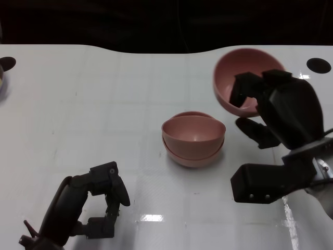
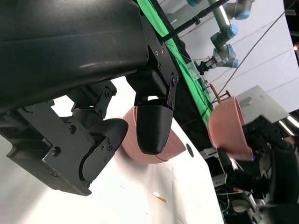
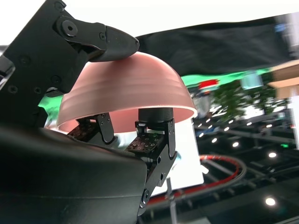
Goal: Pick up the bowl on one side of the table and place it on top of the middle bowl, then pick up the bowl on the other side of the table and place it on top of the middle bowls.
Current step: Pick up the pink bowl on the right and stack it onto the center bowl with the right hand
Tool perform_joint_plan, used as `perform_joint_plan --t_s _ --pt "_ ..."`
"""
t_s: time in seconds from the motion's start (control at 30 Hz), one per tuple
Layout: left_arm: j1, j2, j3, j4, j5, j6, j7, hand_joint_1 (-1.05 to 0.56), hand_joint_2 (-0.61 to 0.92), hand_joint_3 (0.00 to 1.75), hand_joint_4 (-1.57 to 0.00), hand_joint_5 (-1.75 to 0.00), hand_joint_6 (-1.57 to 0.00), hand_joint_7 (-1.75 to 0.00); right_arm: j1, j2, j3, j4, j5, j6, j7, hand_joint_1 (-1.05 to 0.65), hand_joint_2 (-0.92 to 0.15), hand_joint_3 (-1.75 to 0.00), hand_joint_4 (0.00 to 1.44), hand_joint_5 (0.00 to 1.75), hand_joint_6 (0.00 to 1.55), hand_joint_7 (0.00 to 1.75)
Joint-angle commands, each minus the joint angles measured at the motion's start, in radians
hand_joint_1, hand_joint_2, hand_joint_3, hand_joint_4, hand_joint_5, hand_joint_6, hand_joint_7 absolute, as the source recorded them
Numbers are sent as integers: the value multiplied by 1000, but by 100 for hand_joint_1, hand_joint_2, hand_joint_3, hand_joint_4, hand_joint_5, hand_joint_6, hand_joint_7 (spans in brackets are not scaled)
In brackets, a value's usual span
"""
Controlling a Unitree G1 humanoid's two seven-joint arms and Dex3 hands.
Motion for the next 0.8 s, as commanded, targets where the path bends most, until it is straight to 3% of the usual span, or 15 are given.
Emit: perform_joint_plan --t_s 0.03,0.13,0.33,0.47,0.8 --pt "2 8 8 10 7 -12 0 5 34 151 -89 -175 -78 -162 -51 7 -2 -3 49 -32 65 -12 -26 -142 98 175 86 151" --pt "6 7 7 3 12 -8 2 4 34 151 -89 -175 -78 -162 -90 29 10 26 74 -62 116 -13 -26 -139 98 175 88 147" --pt "11 5 8 -9 23 4 7 2 33 151 -88 -175 -79 -162 -121 64 34 94 67 -118 108 -11 -24 -137 99 175 87 154" --pt "12 6 8 -12 30 8 9 0 32 152 -88 -175 -79 -162 -127 86 45 119 64 -124 117 -11 -26 -136 99 175 88 148" --pt "16 1 8 -22 41 7 16 0 30 154 -89 -175 -80 -161 -127 97 84 196 35 -122 112 -13 -31 -133 98 175 86 153"
